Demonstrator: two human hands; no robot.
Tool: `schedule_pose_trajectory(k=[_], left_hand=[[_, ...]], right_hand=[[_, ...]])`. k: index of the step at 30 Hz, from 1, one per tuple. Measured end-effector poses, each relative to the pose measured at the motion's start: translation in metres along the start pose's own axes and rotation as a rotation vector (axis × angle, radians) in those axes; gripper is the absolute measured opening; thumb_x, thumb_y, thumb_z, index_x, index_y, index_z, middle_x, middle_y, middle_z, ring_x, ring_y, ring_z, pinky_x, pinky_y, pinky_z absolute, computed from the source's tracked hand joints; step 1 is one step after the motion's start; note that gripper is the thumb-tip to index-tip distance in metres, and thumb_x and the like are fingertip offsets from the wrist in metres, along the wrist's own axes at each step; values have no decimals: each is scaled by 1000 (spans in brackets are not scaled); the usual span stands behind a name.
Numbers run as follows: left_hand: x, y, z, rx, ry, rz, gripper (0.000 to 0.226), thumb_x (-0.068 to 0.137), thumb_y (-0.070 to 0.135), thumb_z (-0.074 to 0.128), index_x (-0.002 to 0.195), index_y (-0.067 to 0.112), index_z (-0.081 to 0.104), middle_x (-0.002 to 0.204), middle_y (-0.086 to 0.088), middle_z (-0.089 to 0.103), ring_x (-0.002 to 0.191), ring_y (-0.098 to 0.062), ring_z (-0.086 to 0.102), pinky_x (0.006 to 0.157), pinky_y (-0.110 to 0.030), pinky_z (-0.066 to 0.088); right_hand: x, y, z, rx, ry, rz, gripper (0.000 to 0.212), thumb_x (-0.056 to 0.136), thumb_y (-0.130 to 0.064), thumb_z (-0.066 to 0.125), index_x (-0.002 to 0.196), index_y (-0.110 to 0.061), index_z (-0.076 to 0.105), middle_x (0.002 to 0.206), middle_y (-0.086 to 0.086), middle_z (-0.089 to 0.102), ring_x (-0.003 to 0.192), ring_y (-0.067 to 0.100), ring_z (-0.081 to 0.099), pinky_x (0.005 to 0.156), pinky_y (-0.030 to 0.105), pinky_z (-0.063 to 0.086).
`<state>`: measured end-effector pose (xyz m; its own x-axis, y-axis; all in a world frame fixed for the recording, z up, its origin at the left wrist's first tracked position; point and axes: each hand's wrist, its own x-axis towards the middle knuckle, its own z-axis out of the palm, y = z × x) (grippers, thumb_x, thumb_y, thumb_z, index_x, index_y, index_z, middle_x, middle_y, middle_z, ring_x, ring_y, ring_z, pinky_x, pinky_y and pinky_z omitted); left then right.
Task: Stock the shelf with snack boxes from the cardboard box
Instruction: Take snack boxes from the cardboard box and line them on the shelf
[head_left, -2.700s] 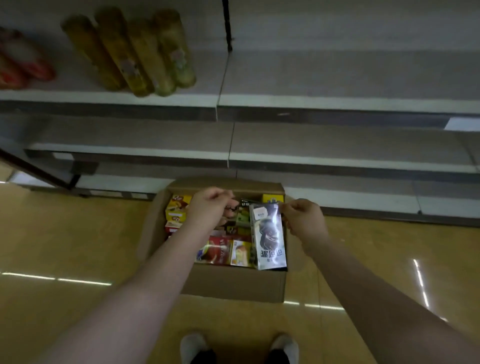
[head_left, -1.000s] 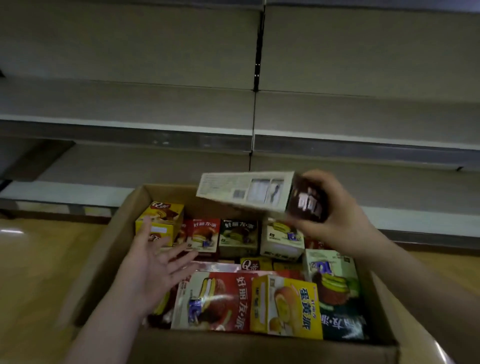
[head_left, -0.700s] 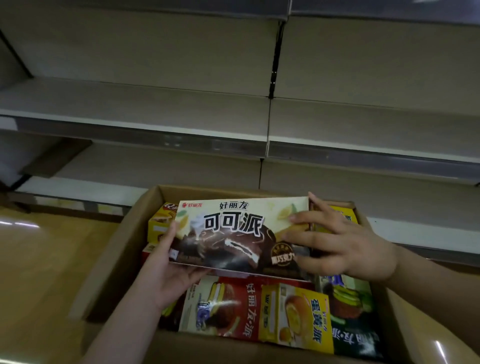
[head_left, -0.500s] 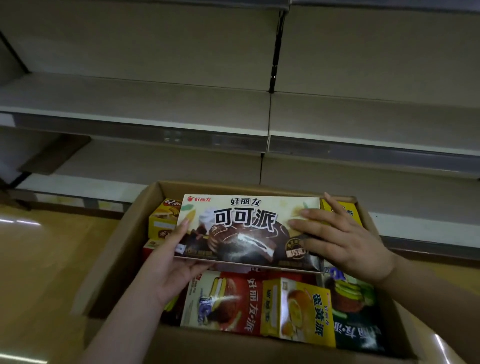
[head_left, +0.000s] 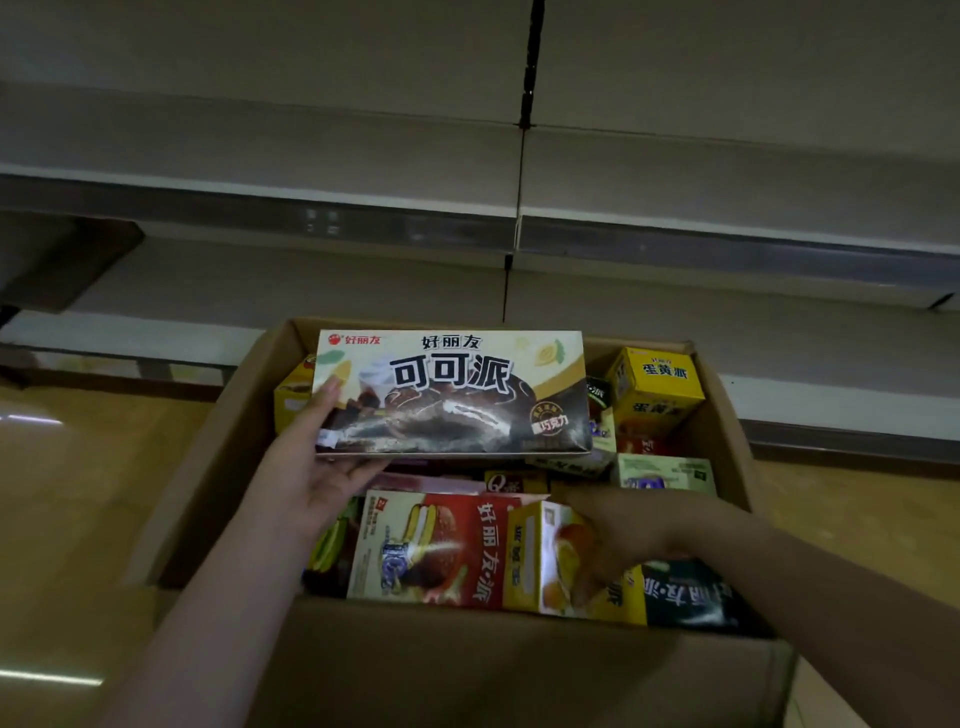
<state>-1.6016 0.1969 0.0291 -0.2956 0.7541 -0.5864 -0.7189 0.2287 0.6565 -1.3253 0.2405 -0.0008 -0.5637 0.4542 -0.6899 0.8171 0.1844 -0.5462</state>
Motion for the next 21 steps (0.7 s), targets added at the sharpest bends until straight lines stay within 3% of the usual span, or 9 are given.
schedule_pose_trajectory(k=[2,4,6,8,12,15,18,20,21], left_hand=[[2,-3,0,15,9,-11,24,85,26,68,105,15,61,96,-12,74,96,-30,67,90,-52,51],[4,-4,-1,-3,24,-33,34,82,26,71,112,15,60,105,-14,71,100,-34,66,91,-55,51],[7,-5,-3,-26,41,-48,44,80,25,74,119,14,57,112,-15,69,103,-35,66,90,-57,51],[9,-6,-5,-40,56,-52,47,80,25,74,122,14,56,113,-14,70,103,-35,66,88,-58,52],[9,-3,-10,-83,113,-67,38,82,25,73,113,10,57,108,-15,69,101,-34,65,88,-57,52],[8,1,-12,-147,174,-48,28,83,26,72,101,12,55,103,-14,64,94,-32,62,87,-54,53],[9,5,-12,-154,182,-8,28,82,26,73,100,14,56,105,-12,64,96,-29,62,88,-52,53],[11,5,-10,-122,177,2,30,80,26,74,102,14,57,107,-11,65,100,-29,62,90,-51,53],[11,4,-10,-102,179,2,30,80,26,75,101,14,57,106,-11,66,101,-29,62,92,-51,52]], right_hand=[[4,-6,-5,96,-119,45,95,57,-31,91,137,-40,41,135,-18,53,124,8,51,98,26,46],[8,-8,-15,29,-216,96,87,65,-31,87,138,-36,41,135,-18,52,123,5,49,92,18,41],[12,-9,-25,0,-226,142,78,75,-30,81,142,-30,40,138,-13,50,128,10,47,95,20,40],[13,-8,-30,-19,-182,151,85,73,-35,81,145,-27,37,140,-11,48,130,14,46,100,24,40],[-2,-4,-43,131,34,103,91,71,-37,81,145,-25,30,117,-16,54,109,10,56,91,23,46],[-20,14,-55,323,307,120,85,65,-34,85,134,-24,37,116,-4,60,100,15,63,85,31,54],[-32,39,-59,946,643,-40,68,60,-16,84,120,-18,52,111,12,68,89,26,69,79,48,55],[-35,46,-53,1346,750,-147,79,51,-24,86,123,-19,54,108,12,70,84,27,71,73,45,54],[-33,47,-44,1417,829,-208,79,51,-24,86,122,-24,53,106,8,70,85,24,70,71,42,55]])
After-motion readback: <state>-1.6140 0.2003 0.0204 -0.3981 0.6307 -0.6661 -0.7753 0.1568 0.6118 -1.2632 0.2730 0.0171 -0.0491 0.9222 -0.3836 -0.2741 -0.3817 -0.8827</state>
